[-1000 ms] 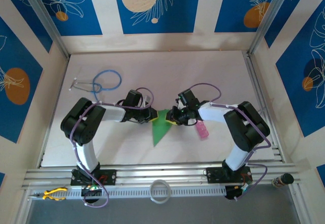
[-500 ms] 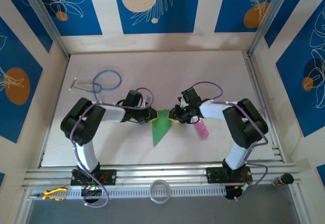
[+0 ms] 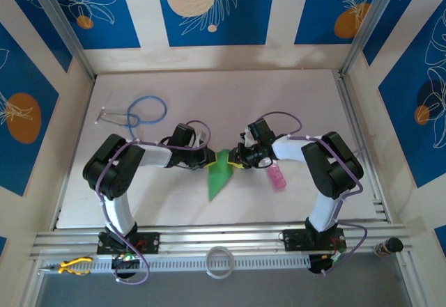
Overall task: Fold a paper plane with a square sheet of paper (pick it up from the middle)
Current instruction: Fold the wing for the fifth time at the center of the table.
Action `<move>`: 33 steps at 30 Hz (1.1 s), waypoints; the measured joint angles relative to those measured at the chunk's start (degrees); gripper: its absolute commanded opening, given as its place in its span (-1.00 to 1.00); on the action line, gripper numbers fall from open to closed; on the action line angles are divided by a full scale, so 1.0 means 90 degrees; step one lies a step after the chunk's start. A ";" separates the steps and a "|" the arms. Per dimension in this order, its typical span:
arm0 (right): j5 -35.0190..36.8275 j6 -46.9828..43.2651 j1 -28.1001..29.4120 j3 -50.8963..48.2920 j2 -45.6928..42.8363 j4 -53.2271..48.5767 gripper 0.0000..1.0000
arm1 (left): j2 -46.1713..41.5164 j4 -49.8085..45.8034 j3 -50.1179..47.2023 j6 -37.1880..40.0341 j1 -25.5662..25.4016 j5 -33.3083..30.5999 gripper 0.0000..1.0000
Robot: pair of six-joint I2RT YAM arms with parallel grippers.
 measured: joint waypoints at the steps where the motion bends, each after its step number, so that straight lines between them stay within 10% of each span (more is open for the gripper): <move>1: -0.0019 0.0000 0.0000 -0.0017 -0.0007 0.0012 -0.46 | 0.0000 0.0002 0.0000 0.0000 0.0000 0.0000 -0.71; 33: -0.0656 0.0192 0.0000 -0.0418 -0.0170 0.0576 -0.55 | -0.0029 -0.0039 -0.0017 0.0002 0.0005 0.0002 -0.71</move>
